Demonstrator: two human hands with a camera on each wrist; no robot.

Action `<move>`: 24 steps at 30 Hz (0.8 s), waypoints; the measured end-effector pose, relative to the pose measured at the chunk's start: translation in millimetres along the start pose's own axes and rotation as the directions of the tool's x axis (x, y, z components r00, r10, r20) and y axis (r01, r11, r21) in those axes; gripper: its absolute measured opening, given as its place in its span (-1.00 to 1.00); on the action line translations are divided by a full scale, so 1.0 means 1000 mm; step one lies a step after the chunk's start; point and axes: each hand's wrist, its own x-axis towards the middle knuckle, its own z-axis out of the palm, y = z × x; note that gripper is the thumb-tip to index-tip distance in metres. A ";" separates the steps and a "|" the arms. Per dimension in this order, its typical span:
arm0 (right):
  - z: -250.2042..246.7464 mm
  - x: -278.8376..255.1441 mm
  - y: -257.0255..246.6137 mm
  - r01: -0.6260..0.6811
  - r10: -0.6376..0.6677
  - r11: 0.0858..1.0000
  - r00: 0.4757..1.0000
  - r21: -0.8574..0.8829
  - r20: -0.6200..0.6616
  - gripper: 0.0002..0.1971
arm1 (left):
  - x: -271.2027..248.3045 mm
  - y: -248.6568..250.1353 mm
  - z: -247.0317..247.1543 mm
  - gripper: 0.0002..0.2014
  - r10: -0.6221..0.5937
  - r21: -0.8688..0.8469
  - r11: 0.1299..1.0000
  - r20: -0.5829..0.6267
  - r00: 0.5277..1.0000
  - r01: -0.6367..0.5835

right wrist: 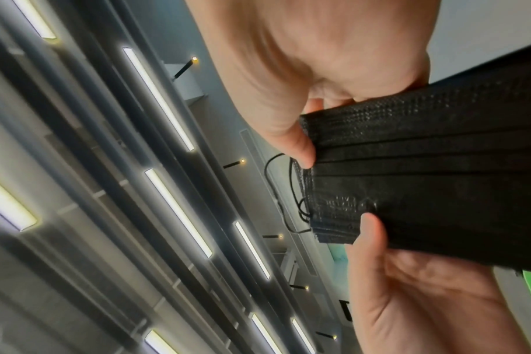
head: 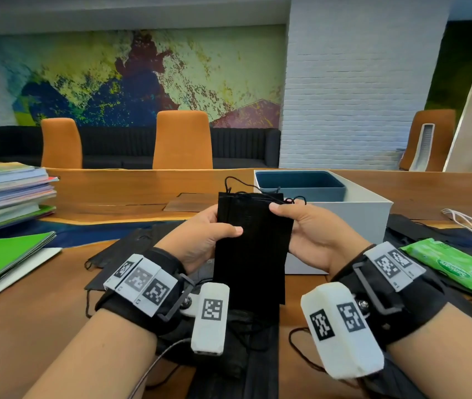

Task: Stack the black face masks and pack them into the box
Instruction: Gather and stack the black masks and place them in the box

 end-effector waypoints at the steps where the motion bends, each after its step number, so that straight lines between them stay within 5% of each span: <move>1: 0.001 -0.002 -0.001 0.015 -0.015 1.000 1.000 -0.022 0.006 -0.80 | 0.000 0.000 0.000 -0.69 -0.008 0.006 1.000 0.002 1.000 0.008; 8: 0.001 -0.003 -0.001 0.111 -0.119 0.989 0.991 -0.102 -0.068 -0.91 | 0.000 -0.003 0.006 -0.70 -0.092 0.002 0.996 0.024 0.996 0.092; 13: -0.003 0.001 0.002 0.164 -0.189 0.966 0.975 -0.199 -0.117 -0.88 | 0.002 -0.005 0.008 -0.72 -0.045 -0.013 0.999 0.001 0.999 0.045; 24: -0.005 0.001 0.015 0.129 -0.123 0.987 0.990 -0.094 0.070 -0.64 | 0.000 -0.003 0.010 -0.76 0.005 -0.100 0.995 -0.037 0.999 -0.009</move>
